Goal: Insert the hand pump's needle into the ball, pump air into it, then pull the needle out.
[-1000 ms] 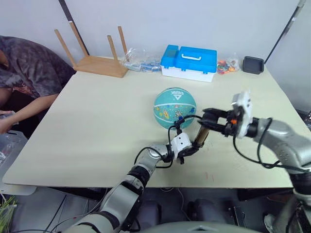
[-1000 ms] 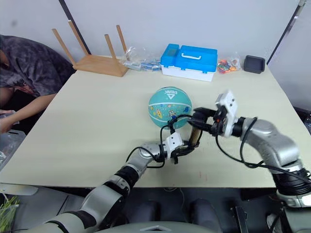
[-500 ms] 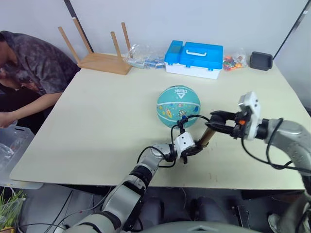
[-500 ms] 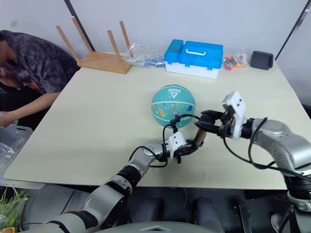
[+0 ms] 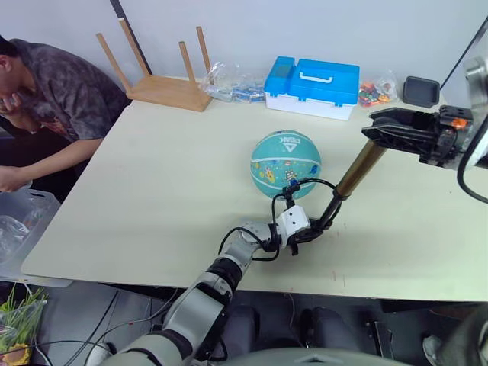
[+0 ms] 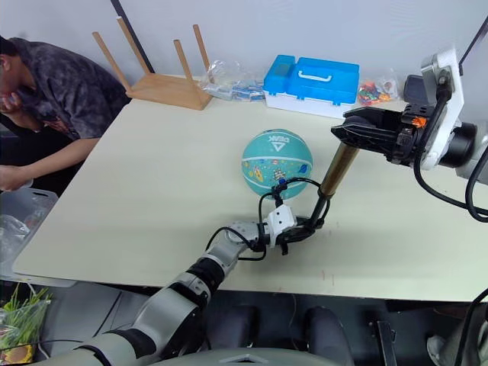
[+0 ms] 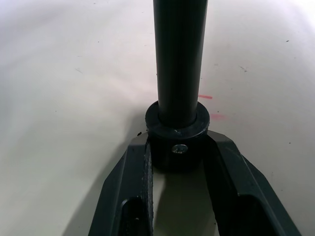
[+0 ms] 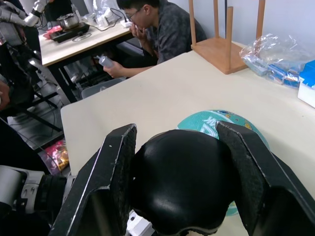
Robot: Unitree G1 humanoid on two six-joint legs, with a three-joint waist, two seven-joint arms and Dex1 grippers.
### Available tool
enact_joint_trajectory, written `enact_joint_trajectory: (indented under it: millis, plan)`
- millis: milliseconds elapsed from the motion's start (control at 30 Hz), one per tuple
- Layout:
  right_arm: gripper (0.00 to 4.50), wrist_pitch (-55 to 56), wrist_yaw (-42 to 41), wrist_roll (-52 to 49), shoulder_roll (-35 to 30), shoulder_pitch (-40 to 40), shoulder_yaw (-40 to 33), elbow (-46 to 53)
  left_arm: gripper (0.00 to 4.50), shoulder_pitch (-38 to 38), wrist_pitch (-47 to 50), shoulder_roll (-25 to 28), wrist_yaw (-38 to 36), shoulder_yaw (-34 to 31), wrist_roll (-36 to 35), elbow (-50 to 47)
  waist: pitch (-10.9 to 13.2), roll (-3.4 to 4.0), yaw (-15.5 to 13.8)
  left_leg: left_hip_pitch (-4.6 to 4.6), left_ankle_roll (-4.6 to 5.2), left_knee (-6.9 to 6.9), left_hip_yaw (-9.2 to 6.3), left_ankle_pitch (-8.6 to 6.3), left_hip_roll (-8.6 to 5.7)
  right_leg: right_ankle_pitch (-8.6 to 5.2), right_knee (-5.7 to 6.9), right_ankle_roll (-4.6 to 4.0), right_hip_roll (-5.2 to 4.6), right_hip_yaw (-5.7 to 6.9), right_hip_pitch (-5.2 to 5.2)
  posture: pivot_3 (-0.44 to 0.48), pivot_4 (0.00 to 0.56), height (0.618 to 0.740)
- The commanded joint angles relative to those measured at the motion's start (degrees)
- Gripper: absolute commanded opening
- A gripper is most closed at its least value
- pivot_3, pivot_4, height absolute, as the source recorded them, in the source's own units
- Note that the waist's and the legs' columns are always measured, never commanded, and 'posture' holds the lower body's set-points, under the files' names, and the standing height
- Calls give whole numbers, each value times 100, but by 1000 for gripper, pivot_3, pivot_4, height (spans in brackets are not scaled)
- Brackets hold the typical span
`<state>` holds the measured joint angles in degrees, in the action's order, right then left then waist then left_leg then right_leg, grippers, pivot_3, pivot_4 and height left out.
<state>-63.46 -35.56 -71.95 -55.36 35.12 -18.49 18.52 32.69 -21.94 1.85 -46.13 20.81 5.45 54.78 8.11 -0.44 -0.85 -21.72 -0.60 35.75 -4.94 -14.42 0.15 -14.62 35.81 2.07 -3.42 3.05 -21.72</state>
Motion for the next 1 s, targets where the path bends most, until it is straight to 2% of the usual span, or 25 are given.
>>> enact_joint_trajectory:
  millis: [33,233,333,433,567,633,800,967,1000]
  plan:
    - [2073,340,-108,404,48,-356,39,349,954,-527,461,307,102,216,494,1116,-11,-8,2,1,0,1,-3,0,0,0,0,0,0,5,2,0,150,740]
    - [2073,1249,-377,1949,543,-1203,1391,168,954,-520,445,332,108,208,488,1131,-99,-59,62,17,1,2,-3,-2,8,-1,1,0,5,6,22,0,150,740]
    - [2073,1877,-422,2830,967,-1614,2164,-279,954,-522,444,337,137,186,465,1109,-120,-88,112,67,-1,0,-2,-3,18,-4,1,-5,7,6,50,0,150,740]
    - [2073,2267,-430,3290,1414,-1972,2532,-738,954,-538,458,345,162,162,436,1078,-136,-105,147,113,-14,-37,-8,-11,36,-22,-1,-31,-26,5,104,0,150,740]
    - [2073,3154,-684,4466,1630,-2290,3357,-1755,954,-599,479,386,152,159,429,1014,-174,-119,166,124,-6,-50,-7,-6,31,-21,-3,-25,-18,1,107,0,150,740]
    - [2073,3276,-777,4540,1616,-2264,3321,-1713,954,-619,491,411,127,151,419,959,-188,-122,173,139,-5,-56,-2,-5,31,-13,-3,-12,-18,-4,117,0,150,740]
    - [2073,3197,-824,4258,1513,-2088,2873,-1192,954,-622,528,443,89,144,411,888,-181,-123,171,187,-36,-71,1,-24,52,-32,-3,-41,-43,0,147,0,150,740]
    - [2073,2355,-737,3022,1215,-1654,1719,-119,954,-587,575,421,44,143,403,858,-112,-90,131,183,-37,-71,-7,-24,43,-31,-5,-40,-60,23,129,0,150,740]
    - [2073,2091,-681,2704,1091,-1478,1447,63,954,-582,586,415,35,146,403,850,-98,-77,119,170,-34,-71,-4,-22,35,-18,-5,-17,-59,23,112,0,150,740]
